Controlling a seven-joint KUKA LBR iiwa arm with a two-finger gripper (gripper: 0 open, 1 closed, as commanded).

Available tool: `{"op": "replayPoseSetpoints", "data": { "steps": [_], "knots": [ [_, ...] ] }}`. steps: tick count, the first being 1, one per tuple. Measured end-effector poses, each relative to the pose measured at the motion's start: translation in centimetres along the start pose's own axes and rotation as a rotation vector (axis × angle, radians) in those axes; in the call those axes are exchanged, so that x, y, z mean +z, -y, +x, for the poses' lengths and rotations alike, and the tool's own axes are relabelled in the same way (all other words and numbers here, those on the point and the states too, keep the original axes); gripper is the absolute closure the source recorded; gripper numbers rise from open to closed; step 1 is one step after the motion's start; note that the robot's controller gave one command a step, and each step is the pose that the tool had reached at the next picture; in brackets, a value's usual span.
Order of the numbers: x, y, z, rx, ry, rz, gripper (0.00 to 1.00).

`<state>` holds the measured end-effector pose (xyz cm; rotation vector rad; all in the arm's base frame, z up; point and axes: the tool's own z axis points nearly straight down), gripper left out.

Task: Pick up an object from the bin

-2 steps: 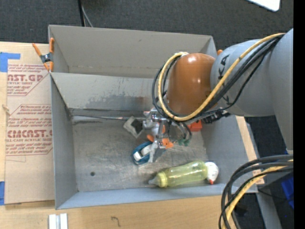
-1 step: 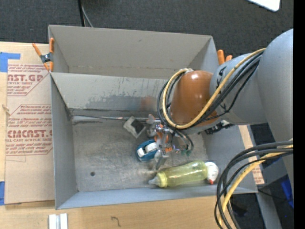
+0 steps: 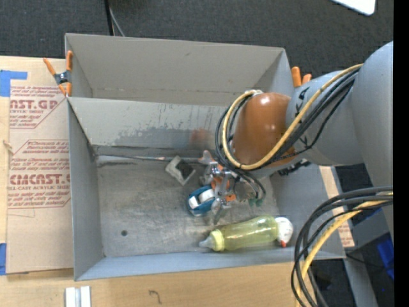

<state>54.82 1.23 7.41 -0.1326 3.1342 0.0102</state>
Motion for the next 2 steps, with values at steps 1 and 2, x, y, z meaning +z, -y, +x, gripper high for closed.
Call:
{"op": "replayPoseSetpoints", "data": {
  "steps": [1, 2],
  "knots": [
    [-0.01, -0.05, -0.04, -0.009, -0.001, 0.001, 1.0],
    [-0.29, -0.04, 0.02, -0.012, -0.002, 0.003, 1.0]
  ]
}}
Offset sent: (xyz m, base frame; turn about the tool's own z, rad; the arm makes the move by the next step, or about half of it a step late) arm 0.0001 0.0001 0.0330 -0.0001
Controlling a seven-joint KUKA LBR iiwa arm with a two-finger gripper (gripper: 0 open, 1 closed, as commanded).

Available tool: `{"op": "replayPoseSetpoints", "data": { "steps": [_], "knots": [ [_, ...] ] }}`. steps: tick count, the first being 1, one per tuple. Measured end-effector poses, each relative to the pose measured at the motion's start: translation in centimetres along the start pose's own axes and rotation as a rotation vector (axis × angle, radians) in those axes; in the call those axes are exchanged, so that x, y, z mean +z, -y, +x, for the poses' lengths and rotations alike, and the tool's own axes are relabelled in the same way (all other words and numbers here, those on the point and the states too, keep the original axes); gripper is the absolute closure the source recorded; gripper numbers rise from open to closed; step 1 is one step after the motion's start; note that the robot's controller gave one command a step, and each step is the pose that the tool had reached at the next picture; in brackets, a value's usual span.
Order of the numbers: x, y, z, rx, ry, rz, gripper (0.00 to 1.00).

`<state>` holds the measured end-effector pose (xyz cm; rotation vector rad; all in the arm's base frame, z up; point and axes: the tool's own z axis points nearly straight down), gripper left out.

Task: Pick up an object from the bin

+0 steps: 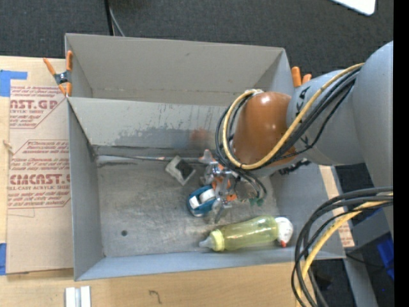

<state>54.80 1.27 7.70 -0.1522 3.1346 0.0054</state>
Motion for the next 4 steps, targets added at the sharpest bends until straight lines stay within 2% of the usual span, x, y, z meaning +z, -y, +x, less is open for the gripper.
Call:
{"op": "replayPoseSetpoints", "data": {
  "steps": [2, 4],
  "knots": [
    [-1.7, 0.0, 0.2, 0.002, -0.007, 0.002, 1.0],
    [-3.0, 0.0, 0.2, 0.001, -0.005, 0.003, 1.0]
  ]
}}
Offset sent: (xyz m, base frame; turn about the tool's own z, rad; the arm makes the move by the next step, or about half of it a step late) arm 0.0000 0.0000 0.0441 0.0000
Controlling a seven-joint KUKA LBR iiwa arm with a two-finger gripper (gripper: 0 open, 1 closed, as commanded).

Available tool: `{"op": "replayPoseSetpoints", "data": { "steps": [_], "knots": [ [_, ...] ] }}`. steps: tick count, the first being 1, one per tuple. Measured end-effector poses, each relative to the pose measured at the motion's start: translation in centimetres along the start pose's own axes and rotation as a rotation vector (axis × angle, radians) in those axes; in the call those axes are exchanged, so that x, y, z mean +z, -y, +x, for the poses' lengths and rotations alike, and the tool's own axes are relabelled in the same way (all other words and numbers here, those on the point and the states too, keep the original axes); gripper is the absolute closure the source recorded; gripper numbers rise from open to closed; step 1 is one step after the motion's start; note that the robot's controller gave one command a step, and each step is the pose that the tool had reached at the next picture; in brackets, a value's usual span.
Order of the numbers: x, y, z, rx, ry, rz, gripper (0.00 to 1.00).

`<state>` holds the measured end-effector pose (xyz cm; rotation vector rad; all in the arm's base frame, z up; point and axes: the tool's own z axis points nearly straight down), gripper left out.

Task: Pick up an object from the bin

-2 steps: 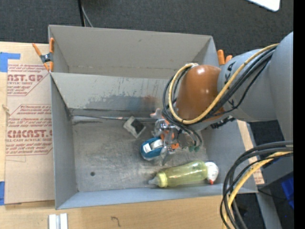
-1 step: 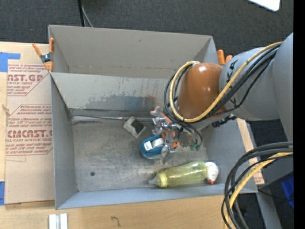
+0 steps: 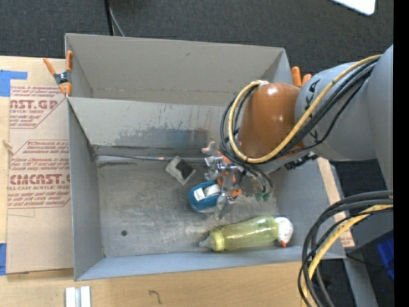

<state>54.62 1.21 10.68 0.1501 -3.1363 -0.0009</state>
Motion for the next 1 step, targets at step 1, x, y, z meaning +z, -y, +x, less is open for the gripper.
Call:
{"op": "replayPoseSetpoints", "data": {
  "steps": [1],
  "knots": [
    [-0.71, -0.02, 0.18, 0.0, -0.007, 0.0, 1.0]
  ]
}}
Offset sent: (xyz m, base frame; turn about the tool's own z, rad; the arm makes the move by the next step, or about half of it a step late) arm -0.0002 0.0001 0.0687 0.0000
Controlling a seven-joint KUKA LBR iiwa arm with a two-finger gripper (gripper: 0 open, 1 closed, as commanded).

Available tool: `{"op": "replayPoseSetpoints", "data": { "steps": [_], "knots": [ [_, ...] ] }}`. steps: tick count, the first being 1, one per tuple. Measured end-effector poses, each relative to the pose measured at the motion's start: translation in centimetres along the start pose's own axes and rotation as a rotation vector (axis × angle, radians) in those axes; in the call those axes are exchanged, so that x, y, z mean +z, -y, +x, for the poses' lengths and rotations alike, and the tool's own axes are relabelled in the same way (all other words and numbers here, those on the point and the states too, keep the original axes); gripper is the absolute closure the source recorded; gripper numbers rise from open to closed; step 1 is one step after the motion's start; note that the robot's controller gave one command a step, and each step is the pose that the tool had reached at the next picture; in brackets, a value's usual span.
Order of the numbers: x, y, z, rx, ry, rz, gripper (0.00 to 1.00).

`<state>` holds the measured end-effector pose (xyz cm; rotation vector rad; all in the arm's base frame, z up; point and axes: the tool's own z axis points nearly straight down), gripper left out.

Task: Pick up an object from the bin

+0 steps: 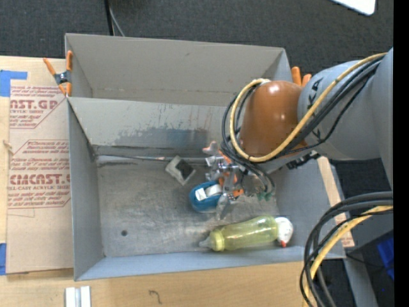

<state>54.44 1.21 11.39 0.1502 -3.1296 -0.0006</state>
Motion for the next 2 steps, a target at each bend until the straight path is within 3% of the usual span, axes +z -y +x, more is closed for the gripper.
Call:
{"op": "replayPoseSetpoints", "data": {
  "steps": [1, 2],
  "knots": [
    [-2.1, 0.0, 0.2, 0.0, -0.004, 0.0, 1.0],
    [-3.9, 0.0, 0.0, 0.0, 0.003, 0.001, 1.0]
  ]
}}
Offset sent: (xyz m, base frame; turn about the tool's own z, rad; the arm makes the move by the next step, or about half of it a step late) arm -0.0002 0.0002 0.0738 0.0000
